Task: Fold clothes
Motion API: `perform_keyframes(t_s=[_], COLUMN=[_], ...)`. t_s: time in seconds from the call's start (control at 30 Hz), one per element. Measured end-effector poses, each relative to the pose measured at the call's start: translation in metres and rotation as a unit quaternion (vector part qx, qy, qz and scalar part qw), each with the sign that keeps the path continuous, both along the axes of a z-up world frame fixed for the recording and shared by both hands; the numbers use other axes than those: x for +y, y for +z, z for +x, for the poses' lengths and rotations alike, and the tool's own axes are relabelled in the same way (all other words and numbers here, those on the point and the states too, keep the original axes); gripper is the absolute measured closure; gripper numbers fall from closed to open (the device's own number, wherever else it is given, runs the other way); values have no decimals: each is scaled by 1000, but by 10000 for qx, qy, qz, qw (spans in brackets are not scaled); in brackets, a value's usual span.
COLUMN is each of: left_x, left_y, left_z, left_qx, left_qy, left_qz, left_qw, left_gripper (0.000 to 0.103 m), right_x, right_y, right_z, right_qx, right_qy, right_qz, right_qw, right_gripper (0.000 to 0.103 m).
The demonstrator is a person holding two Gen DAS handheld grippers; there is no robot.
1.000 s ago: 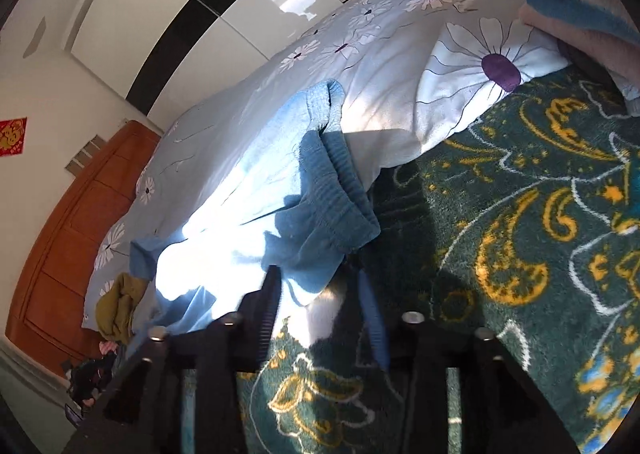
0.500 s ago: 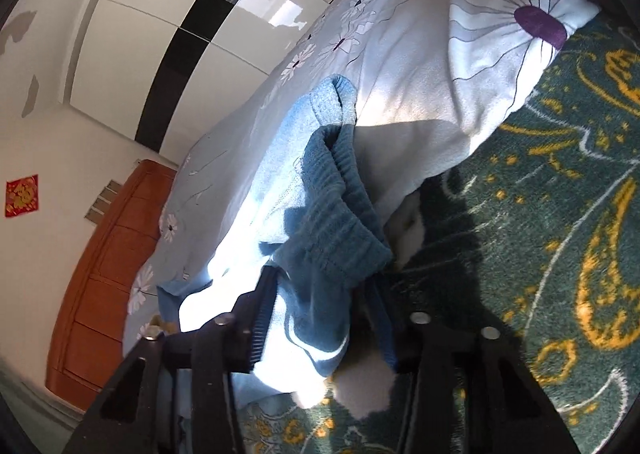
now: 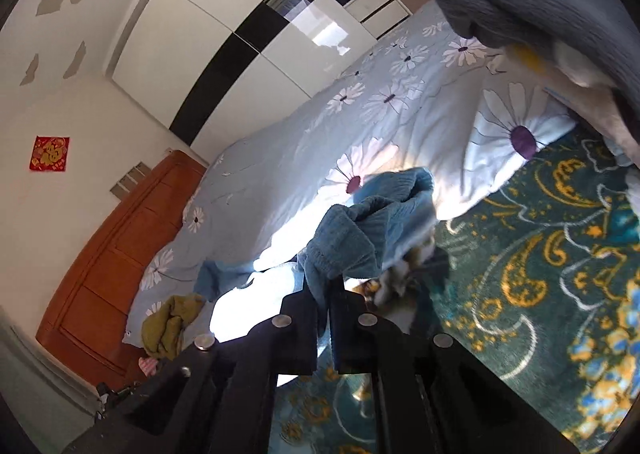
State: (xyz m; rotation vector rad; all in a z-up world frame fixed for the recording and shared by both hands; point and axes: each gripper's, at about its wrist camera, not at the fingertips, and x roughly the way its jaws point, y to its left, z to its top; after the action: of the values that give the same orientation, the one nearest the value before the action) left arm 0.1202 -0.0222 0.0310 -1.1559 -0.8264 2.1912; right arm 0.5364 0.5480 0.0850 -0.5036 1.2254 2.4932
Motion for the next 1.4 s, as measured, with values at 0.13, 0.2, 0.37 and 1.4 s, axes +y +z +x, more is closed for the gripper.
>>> perform_keyframes(t_s=[0.13, 0.2, 0.37, 1.4], left_x=[-7, -8, -20, -28], left_y=[-36, -44, -39, 19], left_z=[2, 4, -2, -49], left_qx=[-418, -446, -444, 146], left_qy=[-71, -57, 72, 280], left_qz=[-30, -99, 101, 348], left_qw=[9991, 9989, 9989, 9989], left_gripper=[99, 99, 95, 101], right_x=[1, 4, 10, 19], right_y=[-49, -68, -90, -31], right_z=[16, 21, 21, -2], right_qx=[-494, -602, -644, -501], right_qy=[-76, -181, -232, 188], right_qz=[-531, -770, -1090, -393], right_qw=[9973, 9950, 9917, 9978], right_gripper=[98, 98, 98, 96])
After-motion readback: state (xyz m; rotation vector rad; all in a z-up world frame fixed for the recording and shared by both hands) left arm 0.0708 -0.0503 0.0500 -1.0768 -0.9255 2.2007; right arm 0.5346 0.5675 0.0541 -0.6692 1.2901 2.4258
